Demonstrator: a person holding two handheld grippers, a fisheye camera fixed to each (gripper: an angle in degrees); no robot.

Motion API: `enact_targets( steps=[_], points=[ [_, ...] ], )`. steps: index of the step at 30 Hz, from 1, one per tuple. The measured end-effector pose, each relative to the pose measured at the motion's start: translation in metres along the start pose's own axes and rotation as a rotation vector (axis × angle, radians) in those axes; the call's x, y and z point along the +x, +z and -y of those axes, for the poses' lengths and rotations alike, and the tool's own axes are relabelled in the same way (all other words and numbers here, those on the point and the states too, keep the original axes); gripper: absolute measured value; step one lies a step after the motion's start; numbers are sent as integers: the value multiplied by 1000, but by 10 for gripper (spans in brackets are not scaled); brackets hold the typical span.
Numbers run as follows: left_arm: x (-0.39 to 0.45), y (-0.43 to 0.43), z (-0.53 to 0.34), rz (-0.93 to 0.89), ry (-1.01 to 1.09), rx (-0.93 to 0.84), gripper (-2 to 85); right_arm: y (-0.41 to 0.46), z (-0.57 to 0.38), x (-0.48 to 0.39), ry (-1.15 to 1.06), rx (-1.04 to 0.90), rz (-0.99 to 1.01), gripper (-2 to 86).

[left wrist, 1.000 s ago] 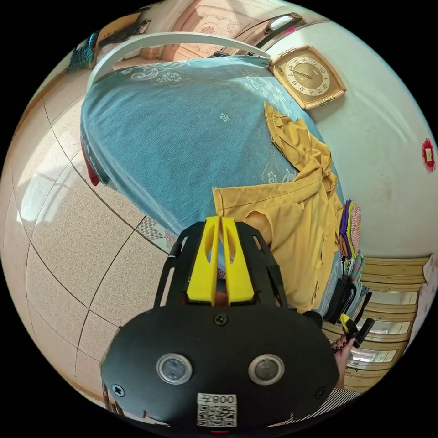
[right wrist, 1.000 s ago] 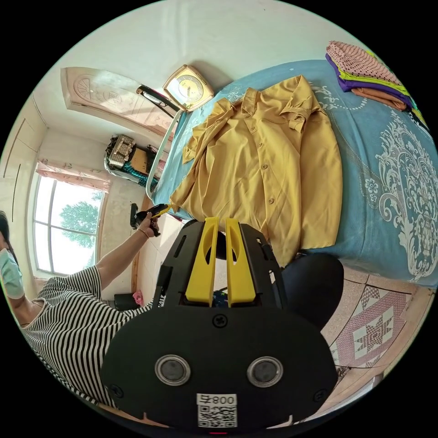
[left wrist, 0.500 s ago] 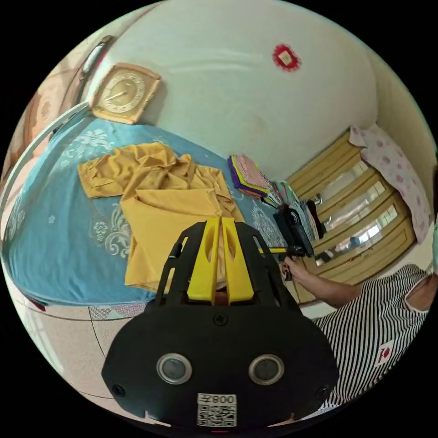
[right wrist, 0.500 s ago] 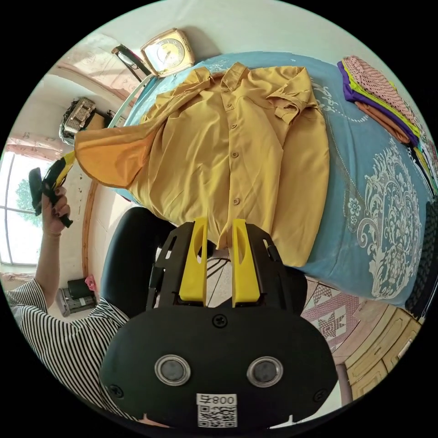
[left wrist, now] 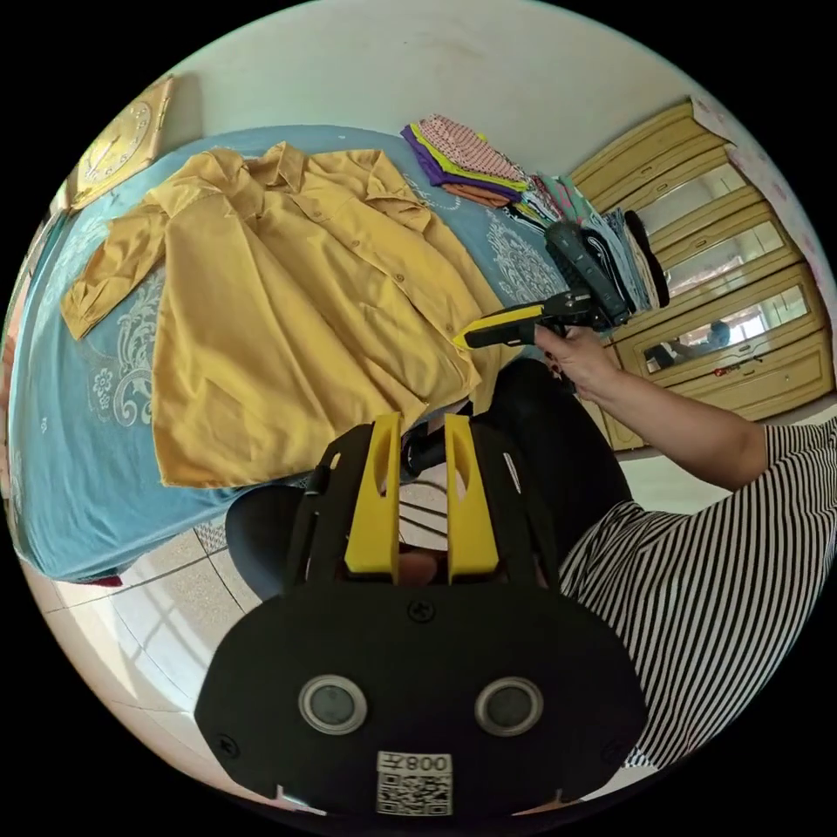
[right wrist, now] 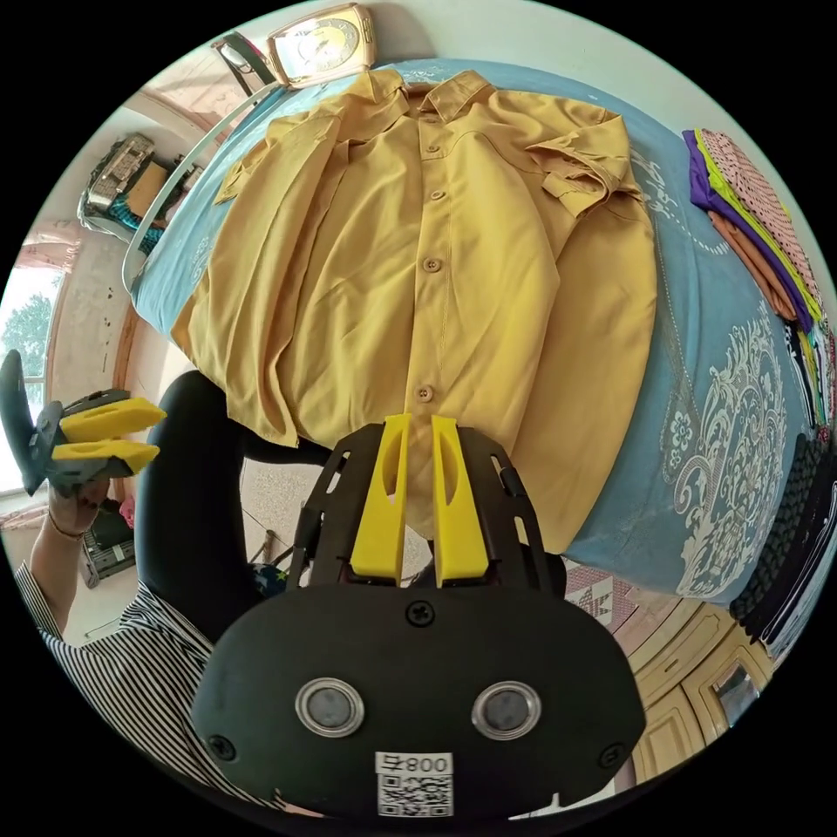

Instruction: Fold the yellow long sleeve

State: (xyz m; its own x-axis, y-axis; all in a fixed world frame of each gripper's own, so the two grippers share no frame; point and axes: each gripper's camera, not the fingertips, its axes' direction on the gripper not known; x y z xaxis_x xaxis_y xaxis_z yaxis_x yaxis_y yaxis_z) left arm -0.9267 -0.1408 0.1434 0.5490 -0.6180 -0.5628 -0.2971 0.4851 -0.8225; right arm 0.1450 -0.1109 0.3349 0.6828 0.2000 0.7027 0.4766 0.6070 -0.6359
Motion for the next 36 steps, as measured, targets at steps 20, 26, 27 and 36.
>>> enact_targets(
  steps=[20, 26, 27, 36],
  points=[
    [-101, -5, 3, 210, -461, 26, 5, -80, 2, 29, -2, 141, 349, 2],
    [-107, -31, -28, 247, -541, 97, 10, -102, 9, 11, -82, 162, 459, 3],
    [-111, -29, -31, 272, -579, 84, 14, -103, 10, 11, -84, 159, 473, 4],
    [-86, -35, 20, 184, -446, 277, 79, -85, 0, 33, -11, 22, 411, 21]
  ],
)
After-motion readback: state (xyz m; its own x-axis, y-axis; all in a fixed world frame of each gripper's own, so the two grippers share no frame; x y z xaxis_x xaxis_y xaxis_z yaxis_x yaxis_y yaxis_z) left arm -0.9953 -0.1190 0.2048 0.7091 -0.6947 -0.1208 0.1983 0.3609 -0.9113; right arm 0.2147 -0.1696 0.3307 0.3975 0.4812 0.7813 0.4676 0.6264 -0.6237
